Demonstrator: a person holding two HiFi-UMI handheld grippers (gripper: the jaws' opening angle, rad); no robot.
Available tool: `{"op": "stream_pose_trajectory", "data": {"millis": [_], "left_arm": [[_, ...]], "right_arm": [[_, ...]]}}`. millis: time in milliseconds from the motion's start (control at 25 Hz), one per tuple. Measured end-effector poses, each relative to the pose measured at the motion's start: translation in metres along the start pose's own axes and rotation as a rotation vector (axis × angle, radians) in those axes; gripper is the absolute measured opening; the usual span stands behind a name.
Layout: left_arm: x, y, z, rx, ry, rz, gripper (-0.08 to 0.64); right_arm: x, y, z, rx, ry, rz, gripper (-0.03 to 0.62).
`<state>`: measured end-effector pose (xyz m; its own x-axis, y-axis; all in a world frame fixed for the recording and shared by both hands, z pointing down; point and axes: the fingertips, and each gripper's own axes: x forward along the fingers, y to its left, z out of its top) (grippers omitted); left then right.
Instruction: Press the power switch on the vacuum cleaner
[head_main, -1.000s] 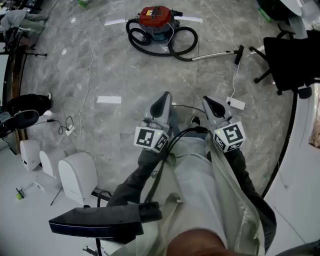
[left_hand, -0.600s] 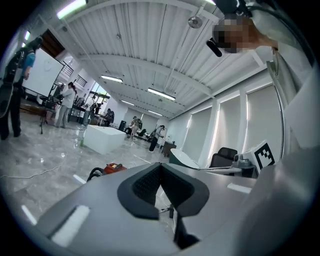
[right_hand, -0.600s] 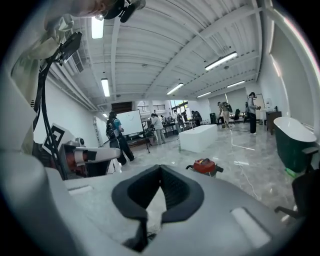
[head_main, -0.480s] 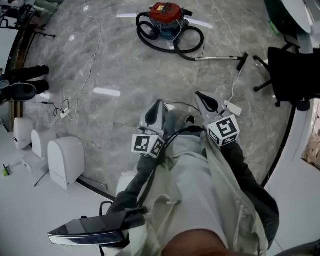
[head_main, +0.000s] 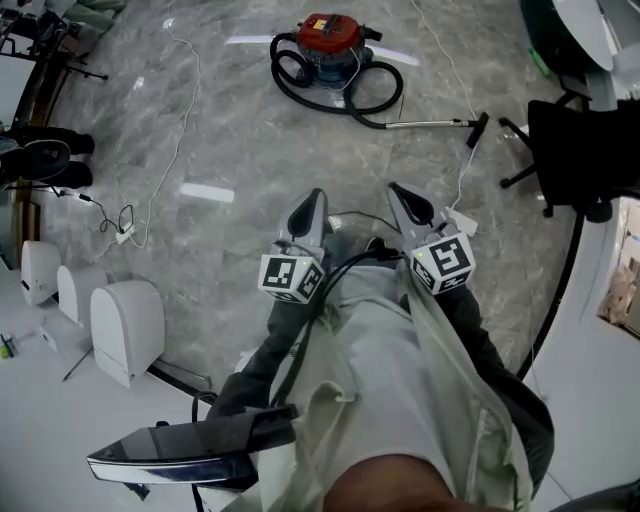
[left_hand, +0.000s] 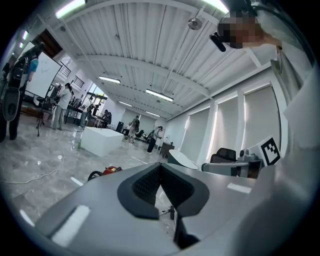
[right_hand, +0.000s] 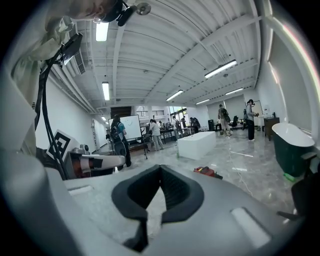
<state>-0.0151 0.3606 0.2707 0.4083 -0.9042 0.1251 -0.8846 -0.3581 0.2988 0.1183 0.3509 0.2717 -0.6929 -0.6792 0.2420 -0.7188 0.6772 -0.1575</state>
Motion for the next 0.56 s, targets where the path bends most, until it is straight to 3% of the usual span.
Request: {"op": "stream_pose_trajectory", "data": {"millis": [560], "left_arm": [[0.013,0.015,0.001,-0.002,0.014,-0.054,0.003]], "right_arm": [[0.018,0.008,0.005,-0.012,-0.002,-0.02,0.002]]}}
